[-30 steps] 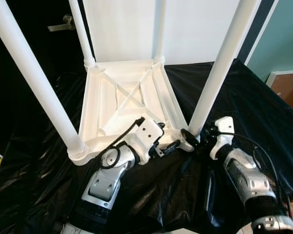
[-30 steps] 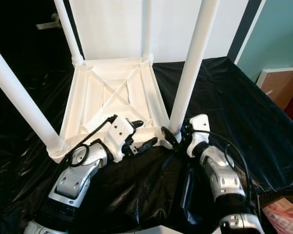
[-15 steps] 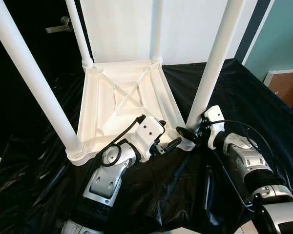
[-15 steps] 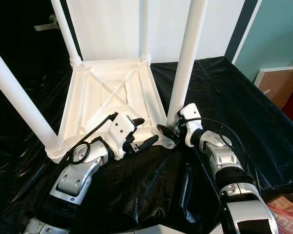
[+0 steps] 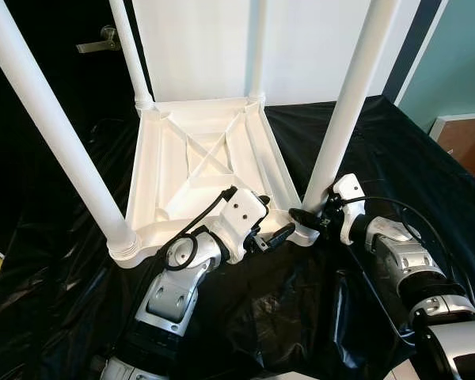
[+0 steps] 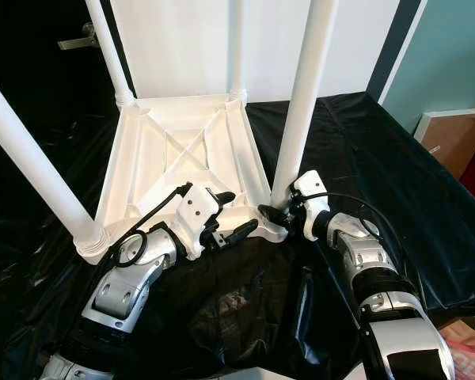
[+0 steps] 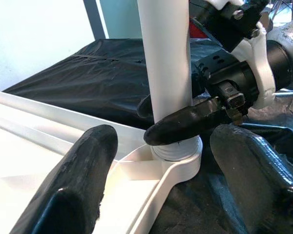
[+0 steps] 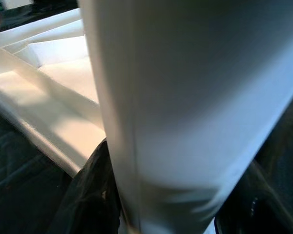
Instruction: Building children table
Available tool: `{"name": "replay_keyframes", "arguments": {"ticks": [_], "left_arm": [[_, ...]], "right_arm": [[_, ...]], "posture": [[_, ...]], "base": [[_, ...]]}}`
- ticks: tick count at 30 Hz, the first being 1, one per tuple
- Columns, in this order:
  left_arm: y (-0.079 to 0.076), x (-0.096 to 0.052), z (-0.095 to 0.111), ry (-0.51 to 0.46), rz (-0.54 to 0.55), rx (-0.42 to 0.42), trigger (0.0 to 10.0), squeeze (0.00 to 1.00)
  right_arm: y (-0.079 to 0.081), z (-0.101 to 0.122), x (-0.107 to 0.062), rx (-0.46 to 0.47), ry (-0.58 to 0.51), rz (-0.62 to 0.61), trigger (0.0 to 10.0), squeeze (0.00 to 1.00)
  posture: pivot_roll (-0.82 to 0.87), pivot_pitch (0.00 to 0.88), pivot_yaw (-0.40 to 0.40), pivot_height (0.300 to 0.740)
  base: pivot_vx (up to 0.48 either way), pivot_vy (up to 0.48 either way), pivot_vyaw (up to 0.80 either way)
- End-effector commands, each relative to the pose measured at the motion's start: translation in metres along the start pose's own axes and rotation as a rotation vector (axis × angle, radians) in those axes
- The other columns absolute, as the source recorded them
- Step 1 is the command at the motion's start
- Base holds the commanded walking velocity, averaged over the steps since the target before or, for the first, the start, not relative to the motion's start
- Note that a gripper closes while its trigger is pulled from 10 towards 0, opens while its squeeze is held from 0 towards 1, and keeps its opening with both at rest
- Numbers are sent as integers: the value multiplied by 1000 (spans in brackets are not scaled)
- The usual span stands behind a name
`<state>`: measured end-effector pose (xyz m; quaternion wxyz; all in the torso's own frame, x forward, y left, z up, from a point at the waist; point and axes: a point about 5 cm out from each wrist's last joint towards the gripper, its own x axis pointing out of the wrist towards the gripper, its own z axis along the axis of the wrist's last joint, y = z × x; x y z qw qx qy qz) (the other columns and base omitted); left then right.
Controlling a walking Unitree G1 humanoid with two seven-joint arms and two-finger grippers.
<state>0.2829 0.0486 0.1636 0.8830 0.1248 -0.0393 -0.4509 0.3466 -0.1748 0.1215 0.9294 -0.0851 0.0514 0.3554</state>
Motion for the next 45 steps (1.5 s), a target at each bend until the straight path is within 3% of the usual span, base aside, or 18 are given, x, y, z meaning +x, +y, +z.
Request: {"name": "replay_keyframes", "arguments": {"ticks": [1, 6, 8, 10, 14, 16, 20, 21, 23, 33, 34, 39, 45], "left_arm": [[2, 1, -2, 1, 57, -8, 10000, 0], [0, 1, -3, 1, 56, -13, 10000, 0], [-2, 2, -4, 1, 52, -15, 10000, 0], [-2, 2, -4, 1, 52, -15, 10000, 0], [-3, 1, -5, 5, 46, -18, 10000, 0], [-3, 1, -5, 5, 45, -18, 10000, 0], [-7, 2, -5, 5, 33, -19, 10000, 0], [-7, 2, -5, 5, 33, -19, 10000, 0], [-9, 3, -5, 4, 26, -24, 10000, 0], [-10, 3, -5, 3, 22, -25, 10000, 0], [-10, 3, -5, 3, 22, -24, 10000, 0], [-10, 4, -5, 2, 20, -25, 10000, 0], [-10, 4, -5, 1, 21, -26, 10000, 0]], "right_arm": [[0, -10, -2, 16, 56, -65, 10000, 0], [7, -11, 4, 68, 40, -218, 10000, 0], [20, -16, 10, 126, 40, -299, 10000, 0], [20, -16, 10, 126, 40, -299, 10000, 0], [45, -20, 19, 214, 34, -543, 10000, 0], [46, -20, 20, 221, 32, -577, 10000, 0], [51, -19, 21, 315, 26, -861, 10000, 0], [51, -19, 21, 315, 26, -861, 10000, 0], [67, -4, 36, 338, -54, -710, 10000, 0], [75, 9, 33, 318, -95, -690, 10000, 0], [74, 10, 32, 313, -106, -696, 10000, 1000], [69, 15, 27, 286, -143, -688, 10000, 1000], [51, 12, 1, 211, -207, -538, 10000, 1000]], "posture": [[-28, 5, -40, 740], [-30, 5, -41, 740], [-30, 3, -46, 740], [-30, 3, -46, 740], [-30, 1, -45, 740], [-30, 1, -45, 740], [-29, 0, -45, 740], [-29, 0, -45, 740], [-30, 0, -46, 740], [-31, 0, -48, 740], [-33, 0, -49, 740], [-33, 0, -50, 740], [-38, 0, -51, 740]], "base": [[0, 0, 0], [0, 0, 0], [0, 0, 0], [0, 0, 0], [0, 0, 0], [0, 0, 0], [0, 0, 0], [0, 0, 0], [0, 0, 0], [0, 0, 0], [0, 0, 0], [0, 0, 0], [0, 0, 0]]}}
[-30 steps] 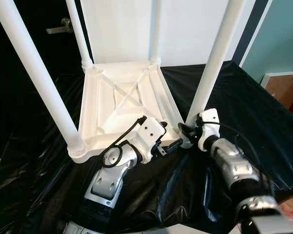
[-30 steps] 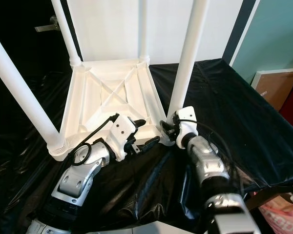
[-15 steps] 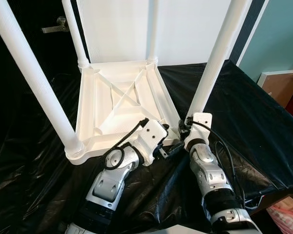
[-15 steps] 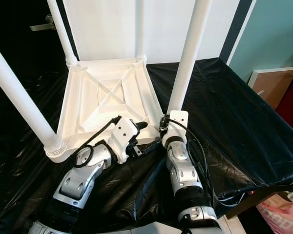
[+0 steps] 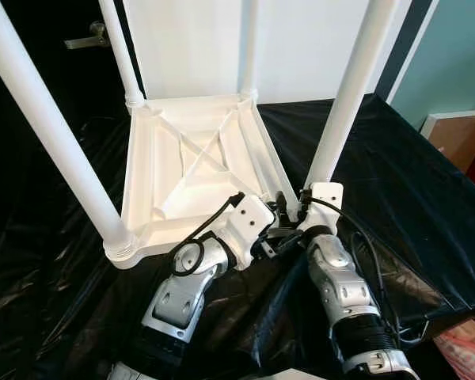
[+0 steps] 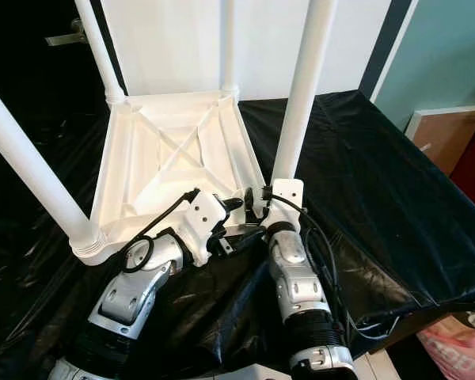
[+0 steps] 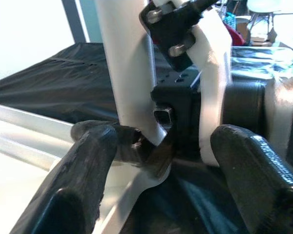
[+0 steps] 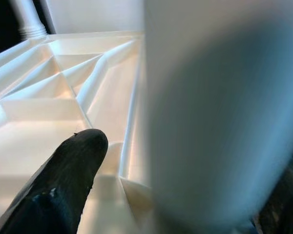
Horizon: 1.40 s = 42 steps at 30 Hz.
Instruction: Building children table
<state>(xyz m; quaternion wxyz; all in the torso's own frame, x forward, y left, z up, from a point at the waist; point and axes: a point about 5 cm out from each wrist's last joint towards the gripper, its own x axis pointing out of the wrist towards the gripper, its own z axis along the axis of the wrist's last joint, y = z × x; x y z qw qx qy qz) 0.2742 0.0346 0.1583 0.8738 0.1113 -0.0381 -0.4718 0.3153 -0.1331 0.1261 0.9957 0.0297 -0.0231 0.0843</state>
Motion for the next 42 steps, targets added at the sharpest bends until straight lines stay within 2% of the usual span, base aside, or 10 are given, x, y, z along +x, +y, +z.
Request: {"name": "replay_keyframes", "arguments": {"ticks": [1, 5, 6, 10, 13, 22, 24, 37, 38, 42], "left_arm": [[6, -3, -4, 17, 65, -1, 10000, 0], [6, -3, -4, 16, 65, -1, 10000, 0], [6, -3, -4, 16, 62, 0, 10000, 0], [6, -3, -3, 16, 59, 1, 10000, 0], [7, -2, -3, 17, 56, 5, 10000, 0], [10, 0, -1, 13, 57, 12, 10000, 0], [11, 0, 0, 11, 62, 16, 10000, 0], [15, -3, 0, 11, 99, 13, 10000, 0], [14, -3, 0, 10, 97, 14, 10000, 0], [14, -3, 1, 9, 94, 14, 10000, 0]], "right_arm": [[-4, 2, -3, 9, -18, 32, 10000, 1000], [-18, 2, -6, -14, -8, 79, 10000, 1000], [-37, 4, -6, -49, 20, 179, 10000, 0], [-48, 6, -5, -85, 44, 286, 10000, 0], [-46, 5, 0, -109, 99, 467, 10000, 0], [-39, 5, 22, -175, 152, 568, 10000, 0], [-37, 3, 28, -190, 182, 583, 0, 0], [-52, -7, 26, -209, 248, 608, 0, 0], [-53, -7, 26, -199, 245, 581, 10000, 0], [-54, -8, 28, -193, 240, 528, 10000, 0]], "posture": [[-38, 0, -51, 740], [-39, 0, -51, 740], [-43, 0, -48, 740], [-43, 0, -42, 740], [-43, 0, -34, 740], [-34, 0, -29, 740], [-25, 0, -33, 740], [-4, 0, -49, 740], [-8, 0, -49, 740], [-12, 0, -48, 740]], "base": [[0, 0, 0], [0, 0, 0], [0, 0, 0], [0, 0, 0], [0, 0, 0], [0, 0, 0], [0, 0, 0], [0, 0, 0], [0, 0, 0], [0, 0, 0]]}}
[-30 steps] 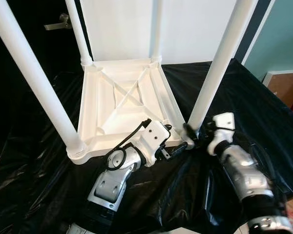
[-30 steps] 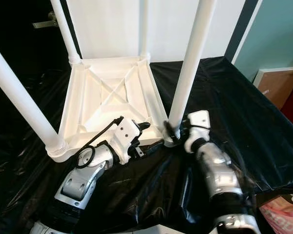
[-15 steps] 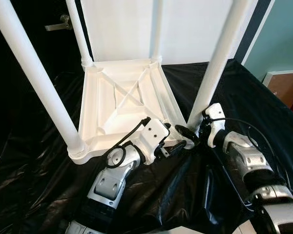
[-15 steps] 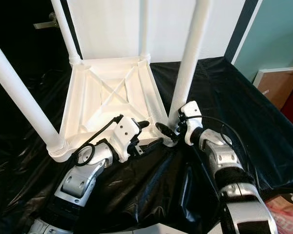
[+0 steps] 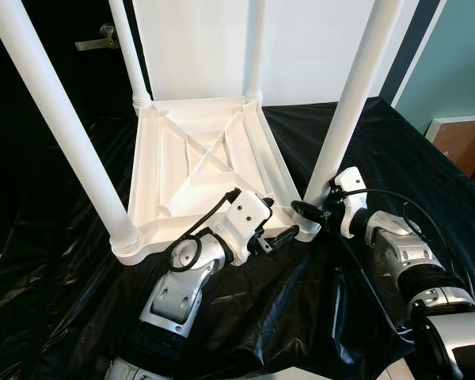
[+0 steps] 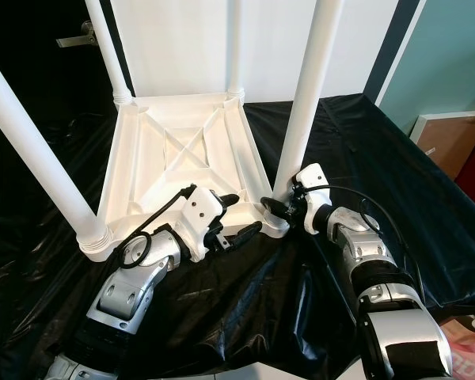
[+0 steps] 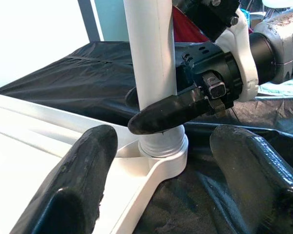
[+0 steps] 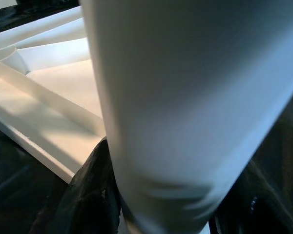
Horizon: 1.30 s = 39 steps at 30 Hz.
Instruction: Building children table
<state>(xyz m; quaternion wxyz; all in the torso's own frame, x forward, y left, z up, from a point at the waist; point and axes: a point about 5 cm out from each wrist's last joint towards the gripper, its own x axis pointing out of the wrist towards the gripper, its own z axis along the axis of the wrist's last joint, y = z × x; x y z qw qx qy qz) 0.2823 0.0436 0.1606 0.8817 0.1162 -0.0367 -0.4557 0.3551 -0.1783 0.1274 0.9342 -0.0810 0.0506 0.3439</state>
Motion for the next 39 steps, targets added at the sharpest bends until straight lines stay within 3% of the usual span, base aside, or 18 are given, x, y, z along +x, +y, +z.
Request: {"name": "replay_keyframes", "arguments": {"ticks": [1, 2, 7, 13, 16, 19, 21, 24, 29, 38, 39], "left_arm": [[2, 1, 1, -3, 58, 4, 10000, 0], [1, 1, 1, -3, 56, 1, 10000, 0], [0, 1, 0, -2, 52, -2, 10000, 0], [-3, 4, 0, -3, 28, -8, 10000, 0], [-3, 4, 0, -3, 26, -8, 10000, 0], [-3, 4, 0, -3, 21, -11, 10000, 0], [-4, 5, -1, -2, 17, -13, 10000, 0], [-5, 5, -1, -2, 14, -17, 10000, 0], [-5, 5, -1, -2, 17, -21, 10000, 0], [-6, 5, -1, -2, 27, -24, 10000, 0], [-6, 5, -1, -2, 27, -25, 10000, 0]], "right_arm": [[1, -13, -1, 23, 63, -46, 10000, 0], [4, -15, 0, 55, 59, -106, 10000, 0], [7, -18, 0, 101, 44, -134, 10000, 0], [28, -26, 4, 241, 42, -398, 10000, 0], [30, -27, 5, 248, 42, -422, 10000, 0], [41, -29, 7, 286, 57, -569, 10000, 0], [48, -31, 7, 335, 70, -732, 10000, 0], [56, -32, 11, 373, 83, -828, 10000, 0], [75, -22, 26, 391, 60, -766, 10000, 0], [78, -5, 27, 368, -6, -726, 10000, 0], [78, -2, 27, 367, -31, -714, 10000, 1000]], "posture": [[-17, 0, -47, 740], [-23, 0, -44, 740], [-26, 0, -43, 740], [-50, 7, -25, 740], [-50, 7, -25, 740], [-57, 9, -21, 740], [-58, 10, -19, 740], [-57, 13, -20, 740], [-51, 12, -24, 740], [-45, 11, -31, 740], [-46, 13, -33, 740]], "base": [[0, 0, 0], [0, 0, 0], [0, 0, 0], [0, 0, 0], [0, 0, 0], [0, 0, 0], [0, 0, 0], [0, 0, 0], [0, 0, 0], [0, 0, 0], [0, 0, 0]]}}
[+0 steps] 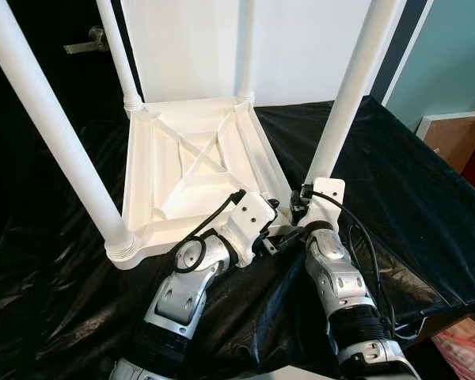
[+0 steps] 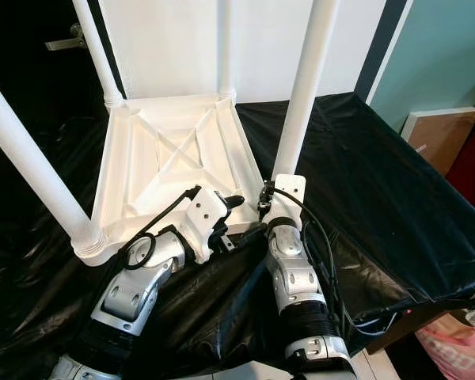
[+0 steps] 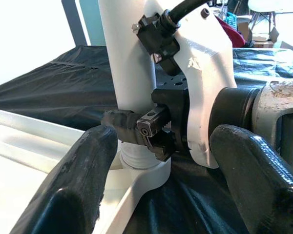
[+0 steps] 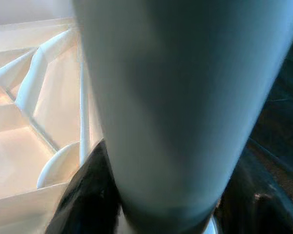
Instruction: Building children table
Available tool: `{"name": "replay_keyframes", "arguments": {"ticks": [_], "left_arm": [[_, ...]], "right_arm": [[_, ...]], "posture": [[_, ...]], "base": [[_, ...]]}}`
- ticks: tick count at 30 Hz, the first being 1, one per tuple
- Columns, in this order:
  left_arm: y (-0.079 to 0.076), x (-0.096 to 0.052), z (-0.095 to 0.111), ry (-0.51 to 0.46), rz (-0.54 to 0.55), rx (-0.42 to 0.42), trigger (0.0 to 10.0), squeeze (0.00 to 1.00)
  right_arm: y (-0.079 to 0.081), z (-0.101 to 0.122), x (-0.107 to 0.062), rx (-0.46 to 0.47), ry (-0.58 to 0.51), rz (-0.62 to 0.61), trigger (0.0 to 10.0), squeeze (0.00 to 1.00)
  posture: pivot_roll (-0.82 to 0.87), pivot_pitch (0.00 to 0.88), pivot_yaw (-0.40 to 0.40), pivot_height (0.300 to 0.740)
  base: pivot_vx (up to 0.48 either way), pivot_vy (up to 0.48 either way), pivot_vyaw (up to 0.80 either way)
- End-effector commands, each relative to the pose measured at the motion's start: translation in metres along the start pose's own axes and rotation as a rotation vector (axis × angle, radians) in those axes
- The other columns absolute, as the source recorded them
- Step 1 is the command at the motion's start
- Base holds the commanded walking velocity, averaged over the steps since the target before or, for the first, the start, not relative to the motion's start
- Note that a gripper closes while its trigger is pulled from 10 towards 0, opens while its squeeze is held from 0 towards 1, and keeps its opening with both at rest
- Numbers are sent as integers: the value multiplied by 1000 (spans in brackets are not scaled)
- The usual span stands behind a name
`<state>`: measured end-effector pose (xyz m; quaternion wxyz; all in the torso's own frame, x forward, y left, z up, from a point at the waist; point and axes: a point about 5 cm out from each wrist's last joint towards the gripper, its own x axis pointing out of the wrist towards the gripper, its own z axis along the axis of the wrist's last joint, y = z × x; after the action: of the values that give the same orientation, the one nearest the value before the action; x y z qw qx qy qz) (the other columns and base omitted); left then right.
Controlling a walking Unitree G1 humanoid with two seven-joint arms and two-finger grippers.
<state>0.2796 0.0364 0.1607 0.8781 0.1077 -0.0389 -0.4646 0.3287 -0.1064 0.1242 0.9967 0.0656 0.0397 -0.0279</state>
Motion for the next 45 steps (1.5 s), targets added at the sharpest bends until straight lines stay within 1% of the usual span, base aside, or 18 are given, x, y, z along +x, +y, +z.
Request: {"name": "replay_keyframes", "arguments": {"ticks": [1, 8, 11, 14, 16, 17, 21, 22, 23, 25, 27, 30, 34, 36, 37, 38, 39, 45], "left_arm": [[0, 0, -2, 11, 46, -12, 10000, 0], [0, 0, -2, 11, 47, -11, 10000, 0], [0, 0, -2, 10, 47, -12, 10000, 0], [0, 0, -2, 10, 47, -12, 10000, 0], [1, 0, -2, 11, 46, -11, 10000, 0], [1, 0, -2, 12, 44, -11, 10000, 0], [1, 0, -2, 13, 42, -11, 10000, 0], [1, 0, -2, 12, 38, -10, 10000, 0], [1, 0, -2, 12, 38, -10, 10000, 0], [2, 1, -2, 12, 28, -6, 10000, 0], [2, 1, -2, 12, 28, -6, 10000, 0], [3, 1, -1, 12, 21, -2, 10000, 0], [3, 3, -1, 11, 16, 1, 10000, 0], [3, 4, 1, 8, 16, 6, 10000, 0], [3, 4, 1, 8, 16, 6, 10000, 0], [4, 3, 1, 8, 21, 8, 10000, 0], [4, 3, 1, 9, 26, 9, 10000, 0], [6, -1, 0, 13, 48, 5, 10000, 0]], "right_arm": [[3, -10, -3, 31, 39, 31, 10000, 1000], [-2, -1, -5, 2, -24, 111, 10000, 1000], [-15, -1, -10, -8, -41, 191, 10000, 1000], [-21, -2, -12, -10, -45, 222, 10000, 1000], [-32, -2, -15, -27, -53, 294, 10000, 1000], [-44, -1, -17, -43, -52, 371, 10000, 1000], [-53, 0, -17, -56, -49, 432, 10000, 1000], [-58, 1, -15, -90, -48, 475, 10000, 0], [-58, 1, -15, -90, -48, 475, 10000, 0], [-68, 7, -7, -168, -41, 586, 10000, 0], [-68, 7, -7, -168, -41, 586, 10000, 0], [-71, 12, 0, -215, -23, 663, 10000, 0], [-66, 16, 9, -263, -7, 723, 10000, 0], [-52, 18, 22, -329, 42, 810, 9647, 0], [-52, 18, 22, -329, 42, 810, 9647, 0], [-51, 16, 23, -335, 59, 822, 275, 0], [-51, 15, 24, -337, 69, 825, 0, 0], [-59, 9, 25, -357, 101, 857, 0, 0]], "posture": [[-46, 13, -33, 740], [-47, 13, -33, 740], [-47, 13, -33, 740], [-48, 12, -31, 740], [-51, 11, -26, 740], [-56, 11, -20, 740], [-56, 11, -20, 740], [-60, 11, -14, 740], [-60, 11, -14, 740], [-65, 6, -2, 740], [-65, 6, -2, 740], [-66, 3, 1, 740], [-66, 0, 4, 740], [-47, 0, -1, 740], [-47, 0, -1, 740], [-42, 0, -5, 740], [-42, 0, -5, 740], [-15, 0, -24, 740]], "base": [[0, 0, 0], [0, 0, 0], [0, 0, 0], [0, 0, 0], [0, 0, 0], [0, 0, 0], [0, 0, 0], [0, 0, 0], [0, 0, 0], [0, 0, 0], [0, 0, 0], [0, 0, 0], [0, 0, 0], [0, 0, 0], [0, 0, 0], [0, 0, 0], [0, 0, 0], [0, 0, 0]]}}
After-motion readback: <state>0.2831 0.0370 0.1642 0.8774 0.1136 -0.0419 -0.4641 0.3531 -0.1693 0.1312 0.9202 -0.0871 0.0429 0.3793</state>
